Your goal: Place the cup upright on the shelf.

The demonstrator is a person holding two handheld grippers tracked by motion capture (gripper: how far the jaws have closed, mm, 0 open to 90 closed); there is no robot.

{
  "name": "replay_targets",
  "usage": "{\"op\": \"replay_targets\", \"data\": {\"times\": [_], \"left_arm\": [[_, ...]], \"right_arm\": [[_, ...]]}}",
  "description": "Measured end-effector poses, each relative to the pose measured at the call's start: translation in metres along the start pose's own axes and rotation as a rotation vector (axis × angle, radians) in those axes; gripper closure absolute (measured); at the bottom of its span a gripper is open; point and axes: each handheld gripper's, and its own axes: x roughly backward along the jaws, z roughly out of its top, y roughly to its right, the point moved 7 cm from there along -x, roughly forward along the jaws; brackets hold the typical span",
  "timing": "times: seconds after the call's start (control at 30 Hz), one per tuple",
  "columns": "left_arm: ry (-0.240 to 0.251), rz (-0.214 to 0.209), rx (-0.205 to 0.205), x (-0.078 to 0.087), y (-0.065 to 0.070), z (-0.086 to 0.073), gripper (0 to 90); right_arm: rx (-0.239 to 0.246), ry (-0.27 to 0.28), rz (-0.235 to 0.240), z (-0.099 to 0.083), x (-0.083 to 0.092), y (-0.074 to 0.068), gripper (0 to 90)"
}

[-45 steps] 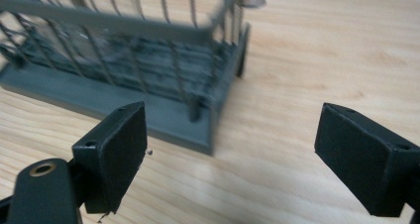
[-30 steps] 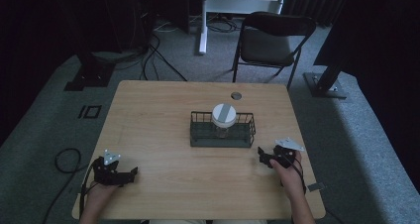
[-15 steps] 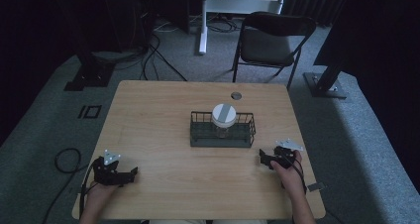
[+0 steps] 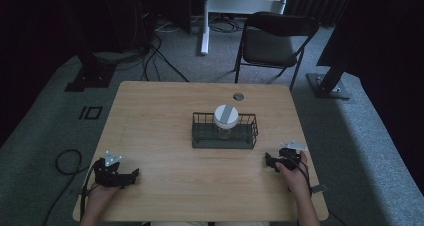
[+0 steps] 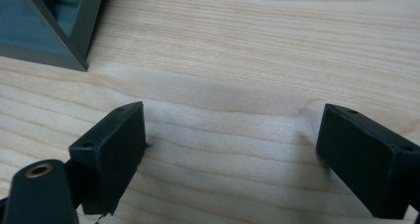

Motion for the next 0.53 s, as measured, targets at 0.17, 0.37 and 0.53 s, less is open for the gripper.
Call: {"op": "replay_targets", "data": {"times": [0.17, 0.37, 0.53], "left_arm": [[0.000, 0.000, 0.000, 0.0000, 0.0000, 0.0000, 0.1], [-0.001, 0.002, 0.000, 0.0001, -0.0003, -0.0001, 0.1], [-0.001, 0.003, 0.001, 0.0001, -0.0005, 0.0000, 0.1]], "right_arm": [[0.002, 0.000, 0.006, -0.0006, 0.0004, 0.0007, 11.5], [0.002, 0.000, 0.008, -0.0010, 0.0009, 0.0006, 11.5], [0.003, 0.001, 0.008, -0.0009, 0.0008, 0.0007, 11.5]]}}
